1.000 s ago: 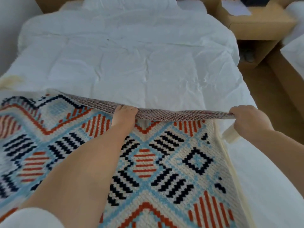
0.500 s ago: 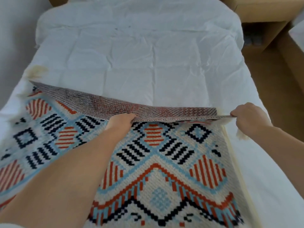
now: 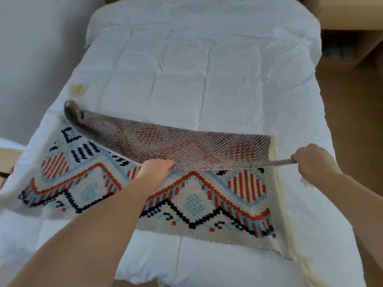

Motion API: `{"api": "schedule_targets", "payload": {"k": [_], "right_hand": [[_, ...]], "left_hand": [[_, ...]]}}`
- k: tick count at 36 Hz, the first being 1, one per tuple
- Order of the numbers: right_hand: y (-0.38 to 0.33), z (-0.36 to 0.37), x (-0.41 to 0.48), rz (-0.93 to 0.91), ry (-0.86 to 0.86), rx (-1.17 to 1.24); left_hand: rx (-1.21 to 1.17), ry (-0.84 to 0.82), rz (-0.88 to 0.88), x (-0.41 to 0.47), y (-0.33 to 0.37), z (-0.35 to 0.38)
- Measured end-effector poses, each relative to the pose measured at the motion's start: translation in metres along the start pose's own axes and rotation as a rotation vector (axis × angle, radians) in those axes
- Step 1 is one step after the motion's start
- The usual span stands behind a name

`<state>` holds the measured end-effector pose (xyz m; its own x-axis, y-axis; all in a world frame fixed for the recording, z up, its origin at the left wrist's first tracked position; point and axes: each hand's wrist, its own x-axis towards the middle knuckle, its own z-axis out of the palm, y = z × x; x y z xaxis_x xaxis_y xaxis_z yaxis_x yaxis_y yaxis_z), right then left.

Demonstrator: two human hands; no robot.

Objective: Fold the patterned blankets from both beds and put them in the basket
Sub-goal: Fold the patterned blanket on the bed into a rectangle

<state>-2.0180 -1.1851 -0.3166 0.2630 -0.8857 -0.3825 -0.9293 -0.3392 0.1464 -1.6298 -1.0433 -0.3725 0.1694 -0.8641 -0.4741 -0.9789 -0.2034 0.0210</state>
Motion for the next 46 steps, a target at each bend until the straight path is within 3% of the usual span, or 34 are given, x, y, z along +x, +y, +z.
{"api": "schedule_targets", "payload": {"k": [12, 25, 39, 46], "right_hand": [[0.013, 0.029, -0.088, -0.062, 0.003, -0.188], [0.009, 0.138, -0.130, -0.221, -0.088, -0.328], [-0.015, 0.218, -0.131, -0.290, -0.186, -0.220], [-0.009, 0.209, -0.136, -0.288, -0.267, -0.079]], "left_hand": [[0.122, 0.007, 0.108, -0.065, 0.030, 0.039], [0.064, -0.043, 0.043, -0.116, 0.041, 0.117], [0.091, -0.107, 0.053, -0.112, 0.072, 0.184], [0.058, -0.126, 0.268, -0.103, 0.116, 0.184]]}}
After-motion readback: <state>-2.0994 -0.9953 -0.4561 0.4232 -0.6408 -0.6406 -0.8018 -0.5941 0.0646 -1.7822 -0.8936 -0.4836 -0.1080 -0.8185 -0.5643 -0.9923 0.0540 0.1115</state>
